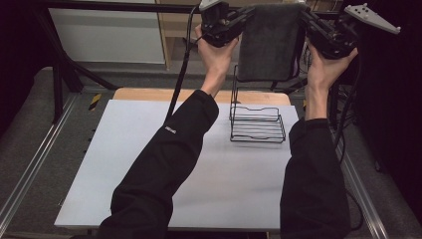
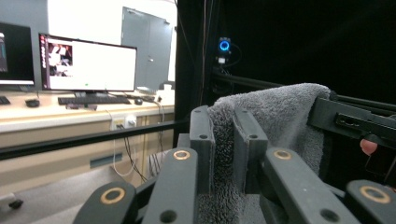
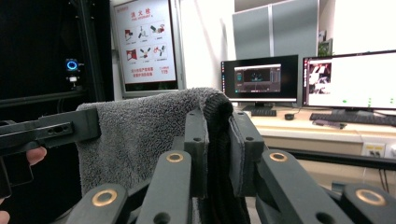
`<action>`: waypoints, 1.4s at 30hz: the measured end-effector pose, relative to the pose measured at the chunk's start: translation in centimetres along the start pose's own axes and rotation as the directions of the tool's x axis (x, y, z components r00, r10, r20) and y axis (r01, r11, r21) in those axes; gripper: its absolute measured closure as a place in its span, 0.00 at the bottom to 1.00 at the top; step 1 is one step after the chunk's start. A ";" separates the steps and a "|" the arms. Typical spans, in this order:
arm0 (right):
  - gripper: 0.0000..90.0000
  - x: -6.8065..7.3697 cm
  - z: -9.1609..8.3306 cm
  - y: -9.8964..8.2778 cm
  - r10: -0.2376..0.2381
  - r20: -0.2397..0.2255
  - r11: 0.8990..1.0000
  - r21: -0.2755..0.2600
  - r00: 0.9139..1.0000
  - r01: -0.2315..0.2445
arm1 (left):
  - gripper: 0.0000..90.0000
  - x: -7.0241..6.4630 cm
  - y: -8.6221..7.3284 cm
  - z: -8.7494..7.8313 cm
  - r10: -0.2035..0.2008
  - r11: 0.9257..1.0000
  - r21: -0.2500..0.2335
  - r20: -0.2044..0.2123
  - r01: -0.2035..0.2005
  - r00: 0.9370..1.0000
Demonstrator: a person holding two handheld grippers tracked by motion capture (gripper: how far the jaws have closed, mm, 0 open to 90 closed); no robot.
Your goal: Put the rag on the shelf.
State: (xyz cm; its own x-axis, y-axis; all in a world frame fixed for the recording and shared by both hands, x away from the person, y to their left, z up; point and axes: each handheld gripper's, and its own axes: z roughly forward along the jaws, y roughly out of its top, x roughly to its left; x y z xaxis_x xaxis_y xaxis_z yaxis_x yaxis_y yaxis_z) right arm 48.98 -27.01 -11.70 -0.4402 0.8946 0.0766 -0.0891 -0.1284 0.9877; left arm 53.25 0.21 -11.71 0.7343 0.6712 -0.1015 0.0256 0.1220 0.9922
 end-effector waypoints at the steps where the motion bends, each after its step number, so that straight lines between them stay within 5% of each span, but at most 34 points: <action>1: 0.89 -0.1 0.1 -0.3 0.004 0.000 1.000 0.004 1.000 -0.004 | 0.88 0.1 -0.2 0.1 0.005 1.000 0.007 0.000 -0.005 1.000; 18: 0.89 -1.4 -0.6 -4.8 0.016 -0.007 0.996 0.084 1.000 -0.015 | 0.88 0.6 -4.6 0.0 0.013 0.994 0.105 0.025 -0.016 1.000; 29: 0.89 -1.9 -2.0 -7.4 0.029 0.000 0.991 0.127 1.000 -0.029 | 0.88 0.0 -6.9 -0.4 0.044 0.981 0.185 0.061 -0.054 0.997; 42: 0.89 -2.3 -4.3 -9.3 0.019 -0.020 0.989 0.148 1.000 -0.016 | 0.88 -0.7 -8.7 -1.3 0.029 0.976 0.213 0.121 -0.054 0.992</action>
State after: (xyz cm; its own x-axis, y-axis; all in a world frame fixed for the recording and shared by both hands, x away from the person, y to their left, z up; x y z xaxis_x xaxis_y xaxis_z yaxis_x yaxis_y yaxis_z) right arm 46.92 -29.68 -21.67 -0.4598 0.8832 0.0928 0.0512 -0.0780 0.9956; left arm 51.60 -0.41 -20.31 0.8116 0.5807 -0.0636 0.1298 -0.0732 0.9888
